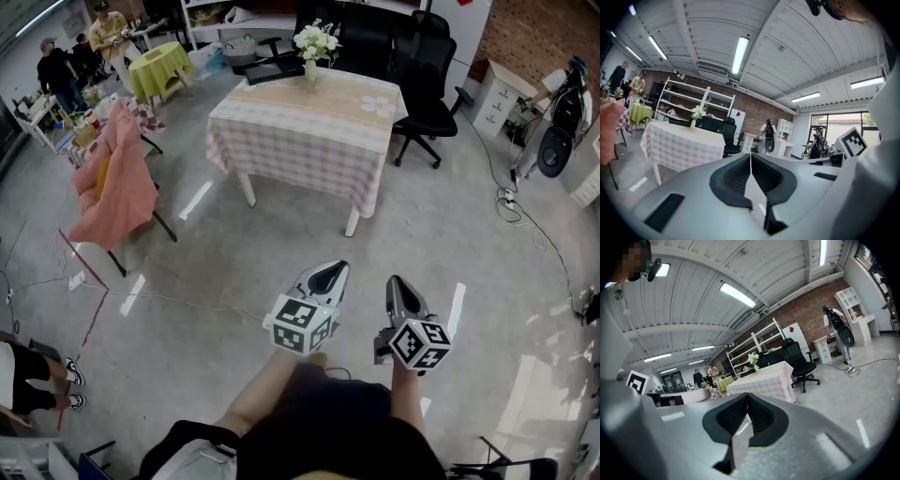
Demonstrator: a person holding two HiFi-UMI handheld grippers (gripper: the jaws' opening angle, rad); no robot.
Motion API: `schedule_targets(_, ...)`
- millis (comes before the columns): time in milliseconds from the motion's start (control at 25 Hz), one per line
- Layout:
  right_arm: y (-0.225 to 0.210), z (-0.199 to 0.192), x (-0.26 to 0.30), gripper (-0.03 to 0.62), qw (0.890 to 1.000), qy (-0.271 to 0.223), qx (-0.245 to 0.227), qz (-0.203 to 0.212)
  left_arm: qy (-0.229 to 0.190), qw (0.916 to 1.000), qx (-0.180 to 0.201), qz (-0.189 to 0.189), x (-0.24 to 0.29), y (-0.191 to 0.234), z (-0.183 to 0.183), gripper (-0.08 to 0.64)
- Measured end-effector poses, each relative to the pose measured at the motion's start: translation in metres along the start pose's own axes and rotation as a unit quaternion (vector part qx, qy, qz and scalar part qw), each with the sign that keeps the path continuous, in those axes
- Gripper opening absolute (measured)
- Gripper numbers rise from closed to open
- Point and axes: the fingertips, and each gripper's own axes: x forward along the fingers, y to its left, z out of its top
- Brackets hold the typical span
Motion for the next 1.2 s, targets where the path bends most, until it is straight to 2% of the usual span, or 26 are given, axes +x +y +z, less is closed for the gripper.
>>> schedule_targets(200,0.010,-0.002,0.008,0.003,1.000,0.005,-0.019,0.006,0.006,0.9999,0.005,-0.011,0.002,0.004,-0.001,0.017)
schedule_targets(440,0.002,-0.015,0.010,0.005,1.000,0.011,0.010,-0.007,0.018,0.9998,0.000,-0.012,0.003,0.008,-0.012,0.017)
schedule_targets(760,-0.005,-0.019,0.025,0.005,0.999,0.016,0.026,0.009,0.030,0.9995,-0.004,-0.007,0.017,0.014,-0.018,0.017)
schedule_targets(1200,-0.052,0.030,0.089,0.005,0.999,0.022,0.017,0.033,0.020,0.9997,-0.002,0.016,0.090,0.030,0.010,0.017)
